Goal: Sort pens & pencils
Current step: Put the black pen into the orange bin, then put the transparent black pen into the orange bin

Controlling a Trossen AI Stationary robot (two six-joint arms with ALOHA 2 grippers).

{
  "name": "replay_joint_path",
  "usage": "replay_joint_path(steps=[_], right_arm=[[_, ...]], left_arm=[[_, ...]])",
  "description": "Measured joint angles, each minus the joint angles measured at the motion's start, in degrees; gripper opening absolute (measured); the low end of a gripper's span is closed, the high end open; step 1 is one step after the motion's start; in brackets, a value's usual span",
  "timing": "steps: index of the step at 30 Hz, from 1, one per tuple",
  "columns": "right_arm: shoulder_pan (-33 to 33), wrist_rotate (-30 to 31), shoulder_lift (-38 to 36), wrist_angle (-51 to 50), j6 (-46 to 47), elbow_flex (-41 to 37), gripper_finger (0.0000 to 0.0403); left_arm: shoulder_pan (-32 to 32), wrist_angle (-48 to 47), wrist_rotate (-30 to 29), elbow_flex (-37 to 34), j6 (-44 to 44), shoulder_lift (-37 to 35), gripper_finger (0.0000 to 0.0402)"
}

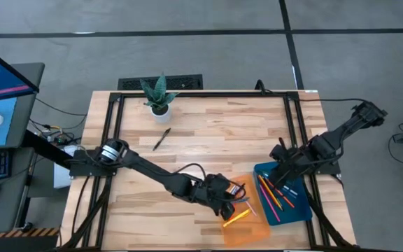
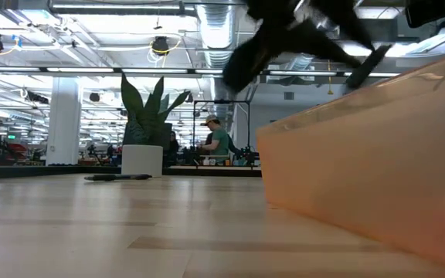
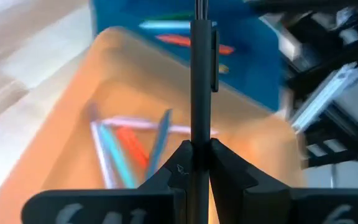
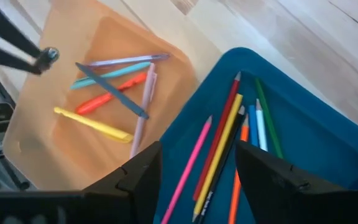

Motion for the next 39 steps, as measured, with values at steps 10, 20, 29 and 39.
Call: replay_joint_path(steps=[10, 20, 29, 39], right_arm=[[-0.37, -0.5, 3.34, -0.09, 0.0, -0.05, 0.0221], [-0.37, -1.6, 3.51, -0.55, -0.47, -0.05, 0.0221], [-0.37, -3.42, 2.98, -0.3, -2.33, -0.06, 0.0221], [-0.37, -3.87, -0.96, -0.27, -5.49, -0.06, 0.0221]], left_arm=[[1.26, -0.09, 2.03, 1.15, -0.11, 1.75, 0.0025], [3.84, 0.45, 10.72, 1.34, 1.62, 1.8, 0.0151], [6.86, 4.17, 14.85, 1.39, -2.0, -5.86, 0.0237], [10.55, -31.25, -4.76, 1.5, 2.29, -27.09, 0.0192]])
